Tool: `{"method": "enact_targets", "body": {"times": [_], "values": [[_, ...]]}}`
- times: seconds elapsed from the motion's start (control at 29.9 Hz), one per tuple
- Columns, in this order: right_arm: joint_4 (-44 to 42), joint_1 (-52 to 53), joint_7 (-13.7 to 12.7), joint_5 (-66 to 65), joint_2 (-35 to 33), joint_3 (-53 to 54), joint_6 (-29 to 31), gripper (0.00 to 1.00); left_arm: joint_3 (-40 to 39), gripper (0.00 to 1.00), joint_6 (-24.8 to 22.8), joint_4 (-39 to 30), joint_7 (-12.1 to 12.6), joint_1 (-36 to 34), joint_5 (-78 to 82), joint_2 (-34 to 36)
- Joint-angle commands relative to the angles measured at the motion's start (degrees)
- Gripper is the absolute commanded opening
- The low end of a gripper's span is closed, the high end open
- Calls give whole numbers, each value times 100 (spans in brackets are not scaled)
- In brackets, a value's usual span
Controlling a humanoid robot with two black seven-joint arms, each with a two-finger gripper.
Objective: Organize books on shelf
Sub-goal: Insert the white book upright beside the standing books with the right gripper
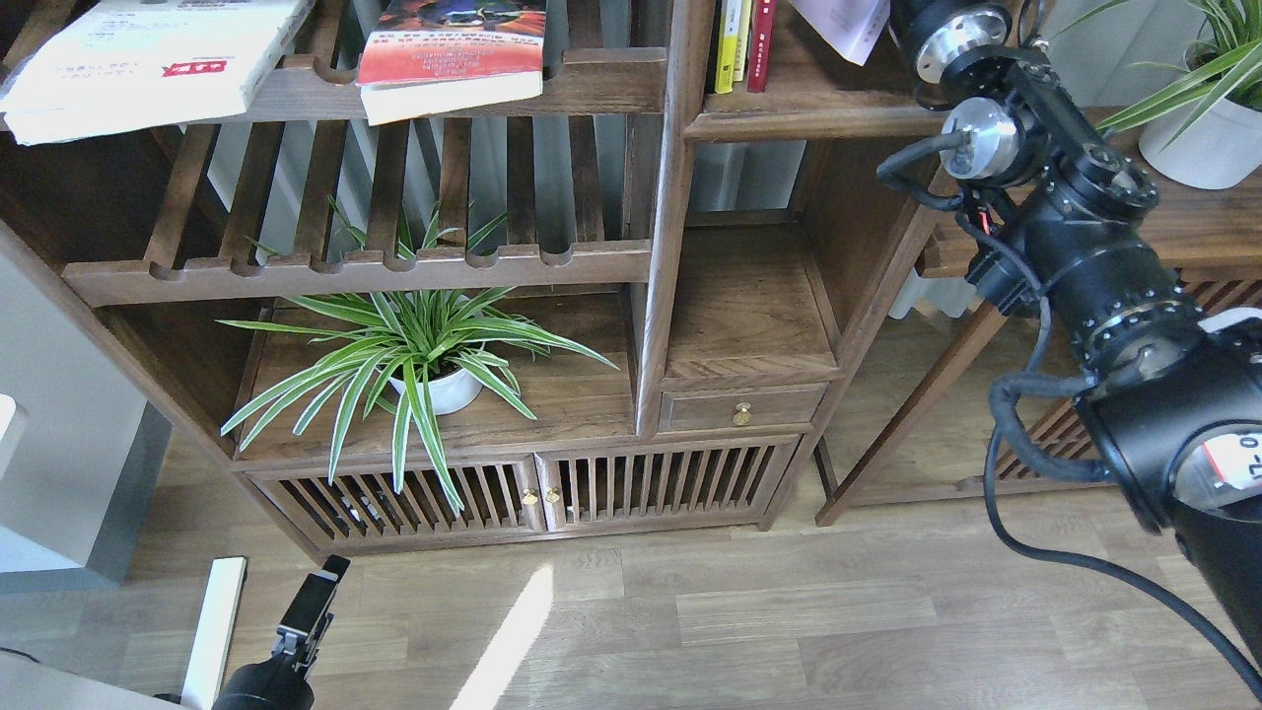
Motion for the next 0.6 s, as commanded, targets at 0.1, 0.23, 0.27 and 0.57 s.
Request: {"method": "enact_targets", "body": {"times": [0.1,0.23,0.27,0.57], "values": [[18,31,-21,-1,237,-9,-34,2,0,99,0,4,0,8,9,-49],[45,40,-57,-1,272,-79,-34,6,-27,99,0,13,-9,8,0,-49],[54,40,-57,-1,289,-122,-34,6,-27,99,0,22,-17,8,0,-49],[133,58,-83,-1,325,-193,-183,24,-44,99,0,22,-26,34,0,-58]]}}
